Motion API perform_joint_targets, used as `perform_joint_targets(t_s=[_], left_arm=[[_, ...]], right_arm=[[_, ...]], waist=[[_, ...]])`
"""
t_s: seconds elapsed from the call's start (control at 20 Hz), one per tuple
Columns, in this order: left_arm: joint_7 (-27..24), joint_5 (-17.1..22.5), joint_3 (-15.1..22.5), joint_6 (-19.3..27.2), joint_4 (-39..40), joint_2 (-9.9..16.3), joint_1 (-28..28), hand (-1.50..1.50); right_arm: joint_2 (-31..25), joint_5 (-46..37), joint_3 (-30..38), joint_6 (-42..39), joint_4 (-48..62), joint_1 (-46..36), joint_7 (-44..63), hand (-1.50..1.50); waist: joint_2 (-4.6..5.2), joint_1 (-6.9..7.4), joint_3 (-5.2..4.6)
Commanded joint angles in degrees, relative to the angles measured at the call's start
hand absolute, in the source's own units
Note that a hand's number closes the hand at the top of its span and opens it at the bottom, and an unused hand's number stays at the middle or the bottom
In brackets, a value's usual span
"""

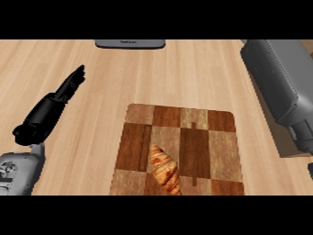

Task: Pick the cupcake from the cutting board and place it in the cardboard box

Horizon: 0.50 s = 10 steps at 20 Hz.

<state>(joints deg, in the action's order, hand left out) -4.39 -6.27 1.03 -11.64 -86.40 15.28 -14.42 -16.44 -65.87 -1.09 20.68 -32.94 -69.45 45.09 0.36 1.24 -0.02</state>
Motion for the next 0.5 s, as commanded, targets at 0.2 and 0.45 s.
perform_joint_targets(t_s=[0.2, 0.45], left_arm=[[1.96, 1.62, -0.45, -1.48, -7.43, 0.5, 5.0, 0.0], [0.37, 1.14, -2.66, -1.98, -0.73, 1.53, 0.24, 0.0]], right_arm=[[-9.41, 0.36, 5.84, 3.44, 3.05, -0.48, 2.57, 1.5], [-14.89, 0.66, 6.72, -0.81, 7.03, 0.6, -2.36, 1.5]], waist=[[-0.3, 0.19, 0.04], [-0.04, -0.31, 0.01]])
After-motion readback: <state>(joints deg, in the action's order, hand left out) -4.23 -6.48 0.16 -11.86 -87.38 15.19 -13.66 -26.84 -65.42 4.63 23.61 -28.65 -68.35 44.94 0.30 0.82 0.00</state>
